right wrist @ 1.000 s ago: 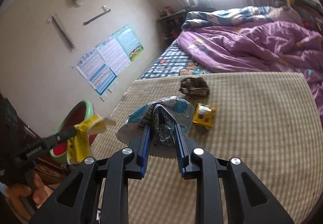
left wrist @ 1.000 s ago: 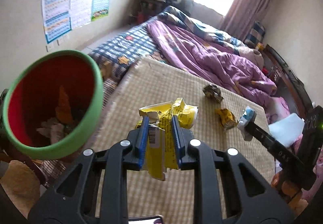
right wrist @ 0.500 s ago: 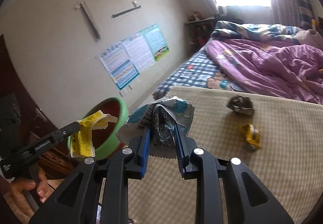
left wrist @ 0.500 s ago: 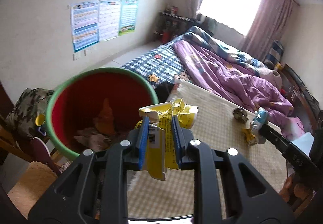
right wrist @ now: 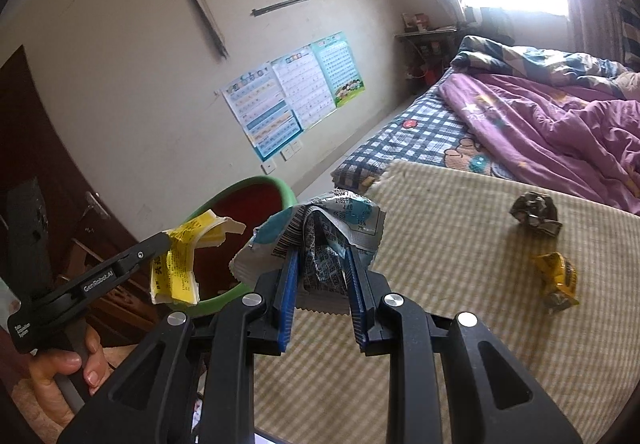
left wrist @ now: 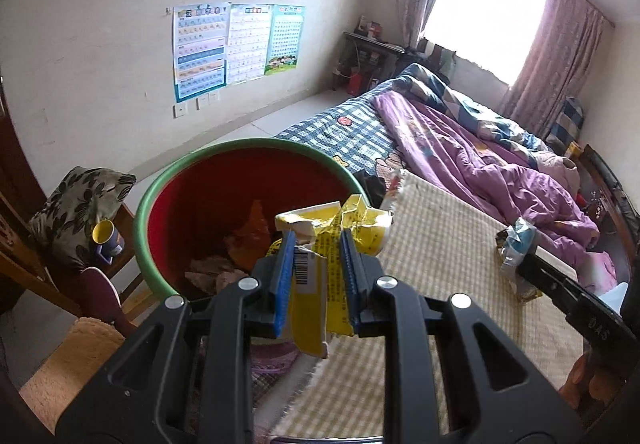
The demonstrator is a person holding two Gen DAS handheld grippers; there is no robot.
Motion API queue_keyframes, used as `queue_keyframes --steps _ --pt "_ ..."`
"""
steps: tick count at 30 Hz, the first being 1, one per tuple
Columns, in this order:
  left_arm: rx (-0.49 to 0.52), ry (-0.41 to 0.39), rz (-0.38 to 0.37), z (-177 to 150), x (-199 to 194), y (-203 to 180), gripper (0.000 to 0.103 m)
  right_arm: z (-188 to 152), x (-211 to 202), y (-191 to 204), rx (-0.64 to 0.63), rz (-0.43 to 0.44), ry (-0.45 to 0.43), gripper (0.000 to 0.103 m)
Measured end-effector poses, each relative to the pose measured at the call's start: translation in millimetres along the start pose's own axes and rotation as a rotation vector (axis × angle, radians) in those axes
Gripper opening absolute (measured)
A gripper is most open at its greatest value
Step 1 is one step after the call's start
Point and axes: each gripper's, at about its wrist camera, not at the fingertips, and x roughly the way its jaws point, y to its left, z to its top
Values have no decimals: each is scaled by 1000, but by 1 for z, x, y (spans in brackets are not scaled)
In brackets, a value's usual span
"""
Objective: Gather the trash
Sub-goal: 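Carry yellow wrapper over bin with left tool while right tool carries blue-silver wrapper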
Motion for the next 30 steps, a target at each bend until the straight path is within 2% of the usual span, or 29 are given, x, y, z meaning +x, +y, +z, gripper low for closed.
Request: queue_keyframes --steps 30 --pt "-21 -19 50 10 11 34 22 17 40 38 -90 23 0 23"
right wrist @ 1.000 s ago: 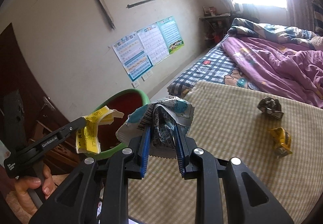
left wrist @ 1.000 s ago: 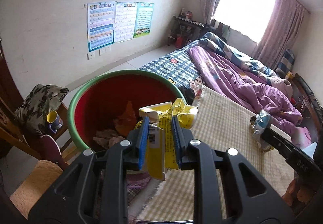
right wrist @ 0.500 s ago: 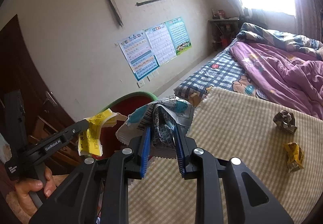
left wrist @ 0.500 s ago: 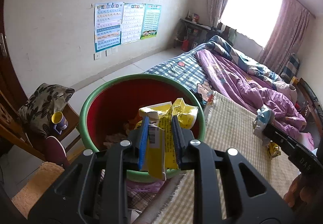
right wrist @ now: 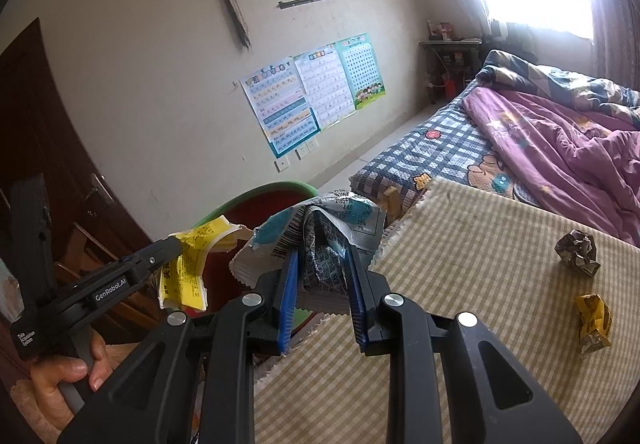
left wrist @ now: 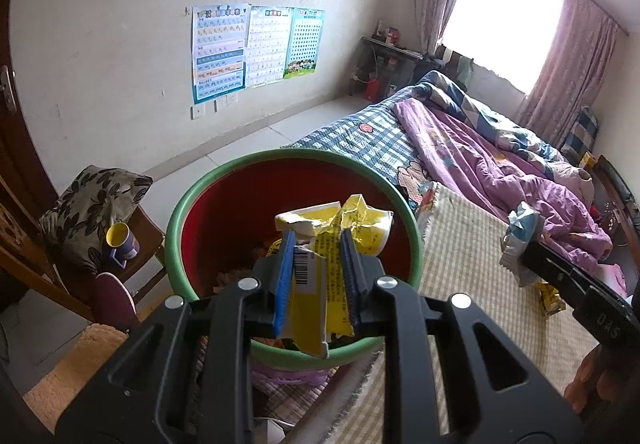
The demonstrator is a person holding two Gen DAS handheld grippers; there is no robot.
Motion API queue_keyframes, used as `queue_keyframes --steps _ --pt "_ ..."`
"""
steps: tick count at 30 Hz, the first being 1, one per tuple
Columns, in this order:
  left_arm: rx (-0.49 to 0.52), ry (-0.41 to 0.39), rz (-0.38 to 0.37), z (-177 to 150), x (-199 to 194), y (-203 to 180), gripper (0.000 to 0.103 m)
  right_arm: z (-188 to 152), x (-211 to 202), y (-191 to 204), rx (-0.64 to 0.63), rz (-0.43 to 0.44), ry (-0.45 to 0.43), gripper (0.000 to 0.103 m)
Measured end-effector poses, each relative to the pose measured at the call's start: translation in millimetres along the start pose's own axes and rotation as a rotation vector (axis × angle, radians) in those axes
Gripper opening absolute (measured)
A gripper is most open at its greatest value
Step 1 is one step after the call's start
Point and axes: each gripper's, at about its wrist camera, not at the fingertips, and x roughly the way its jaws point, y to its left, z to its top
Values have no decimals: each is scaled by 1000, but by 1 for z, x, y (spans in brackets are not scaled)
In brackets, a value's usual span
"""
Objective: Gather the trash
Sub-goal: 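Carry yellow wrapper over bin with left tool while right tool carries blue-silver wrapper, then open left tool dropping yellow wrapper into bin while right tool drops blue-silver wrapper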
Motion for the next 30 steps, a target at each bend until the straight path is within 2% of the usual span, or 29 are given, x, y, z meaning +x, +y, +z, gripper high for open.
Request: queue_keyframes --steps 17,30 --pt "-12 -2 38 1 10 10 22 4 21 17 -37 27 11 23" --pt "-7 22 63 0 25 19 22 5 44 26 -59 14 21 23"
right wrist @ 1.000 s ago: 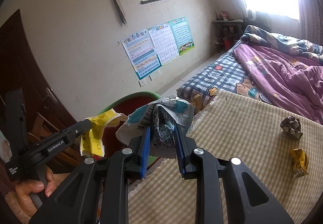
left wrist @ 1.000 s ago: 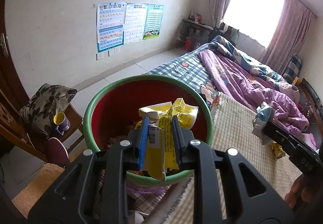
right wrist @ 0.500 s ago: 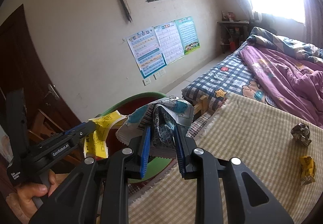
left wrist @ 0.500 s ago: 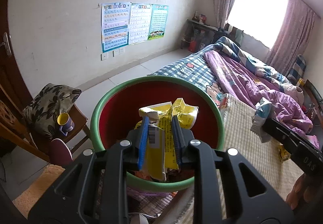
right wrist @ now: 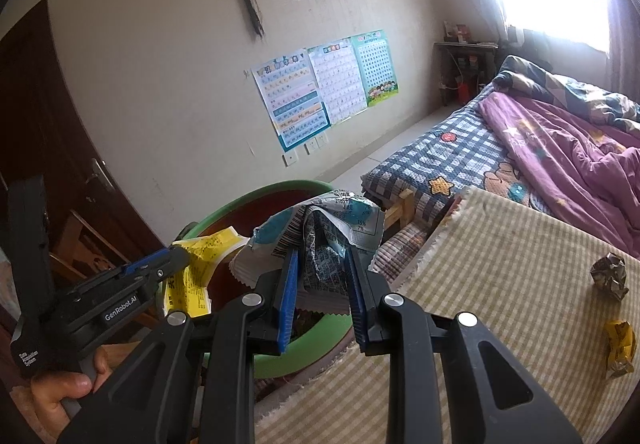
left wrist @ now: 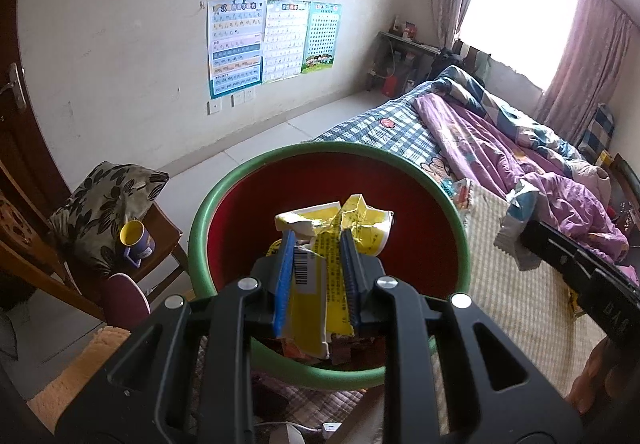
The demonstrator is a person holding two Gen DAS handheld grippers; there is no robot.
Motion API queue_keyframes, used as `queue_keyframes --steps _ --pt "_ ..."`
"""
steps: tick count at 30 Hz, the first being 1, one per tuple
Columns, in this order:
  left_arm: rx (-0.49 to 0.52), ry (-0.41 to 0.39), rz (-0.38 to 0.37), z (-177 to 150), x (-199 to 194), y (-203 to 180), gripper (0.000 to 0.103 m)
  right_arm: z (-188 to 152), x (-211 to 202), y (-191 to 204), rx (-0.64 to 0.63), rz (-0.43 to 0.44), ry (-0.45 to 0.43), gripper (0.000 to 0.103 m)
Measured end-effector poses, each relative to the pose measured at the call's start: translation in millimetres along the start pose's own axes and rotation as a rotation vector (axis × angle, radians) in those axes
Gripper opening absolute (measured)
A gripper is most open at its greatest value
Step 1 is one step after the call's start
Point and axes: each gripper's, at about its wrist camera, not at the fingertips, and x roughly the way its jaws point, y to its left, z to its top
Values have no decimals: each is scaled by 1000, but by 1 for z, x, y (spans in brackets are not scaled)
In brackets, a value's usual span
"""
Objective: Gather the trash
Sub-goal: 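Open left tool dropping yellow wrapper into bin while right tool drops blue-silver wrapper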
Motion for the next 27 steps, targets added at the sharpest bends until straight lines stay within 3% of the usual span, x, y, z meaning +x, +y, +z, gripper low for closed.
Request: queue_keyframes --steps 27 --pt "4 58 8 -6 25 8 22 -1 25 7 -19 13 42 23"
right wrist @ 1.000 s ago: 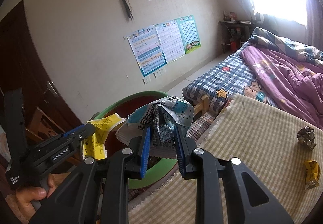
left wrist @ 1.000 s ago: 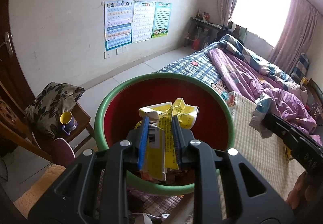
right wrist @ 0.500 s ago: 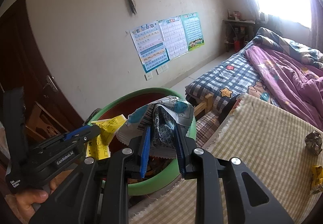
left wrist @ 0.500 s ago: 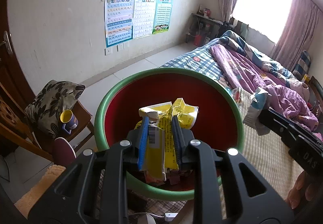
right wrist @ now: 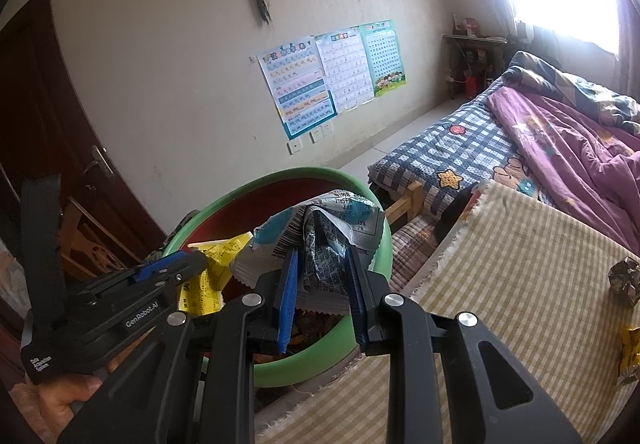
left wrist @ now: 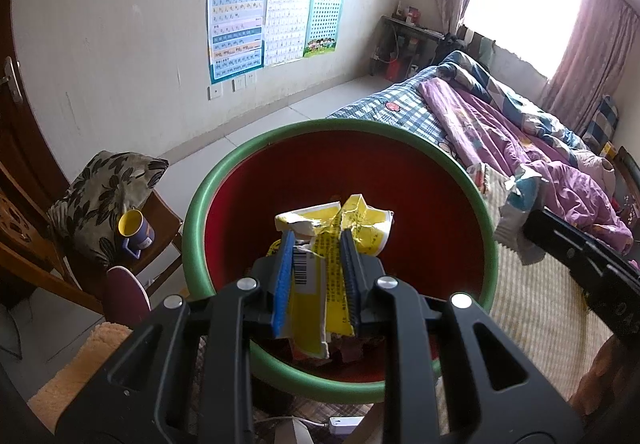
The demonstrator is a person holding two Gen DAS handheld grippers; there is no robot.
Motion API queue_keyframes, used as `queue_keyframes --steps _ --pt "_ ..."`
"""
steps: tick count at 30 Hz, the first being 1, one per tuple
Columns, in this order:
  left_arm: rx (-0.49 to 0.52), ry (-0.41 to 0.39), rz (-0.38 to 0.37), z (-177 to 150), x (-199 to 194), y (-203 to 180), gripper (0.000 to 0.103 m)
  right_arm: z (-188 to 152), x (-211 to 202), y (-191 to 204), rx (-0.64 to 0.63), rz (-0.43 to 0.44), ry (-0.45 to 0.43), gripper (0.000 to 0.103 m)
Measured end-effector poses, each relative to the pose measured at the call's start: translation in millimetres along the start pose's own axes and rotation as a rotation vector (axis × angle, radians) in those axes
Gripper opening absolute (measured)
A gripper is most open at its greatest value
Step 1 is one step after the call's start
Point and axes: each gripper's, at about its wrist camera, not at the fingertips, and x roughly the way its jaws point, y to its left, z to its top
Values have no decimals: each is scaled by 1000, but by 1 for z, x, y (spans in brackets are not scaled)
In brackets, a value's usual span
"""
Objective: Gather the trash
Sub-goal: 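Open left tool dropping yellow wrapper into bin while right tool drops blue-silver wrapper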
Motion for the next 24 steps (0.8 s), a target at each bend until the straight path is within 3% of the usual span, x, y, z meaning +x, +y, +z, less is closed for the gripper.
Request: queue_keyframes --steps 14,15,17,18,24 --pt "3 39 10 -3 10 2 23 -1 10 7 -8 21 15 30" --pt "2 38 14 -3 11 3 25 -2 10 6 -5 22 10 33" --pt "-9 36 21 -4 11 5 44 -2 8 5 2 18 -1 40" --pt "-19 31 18 -4 11 7 47 -2 7 5 7 17 -6 42" --pt "-32 20 32 -4 10 11 54 -3 2 4 19 22 -8 44"
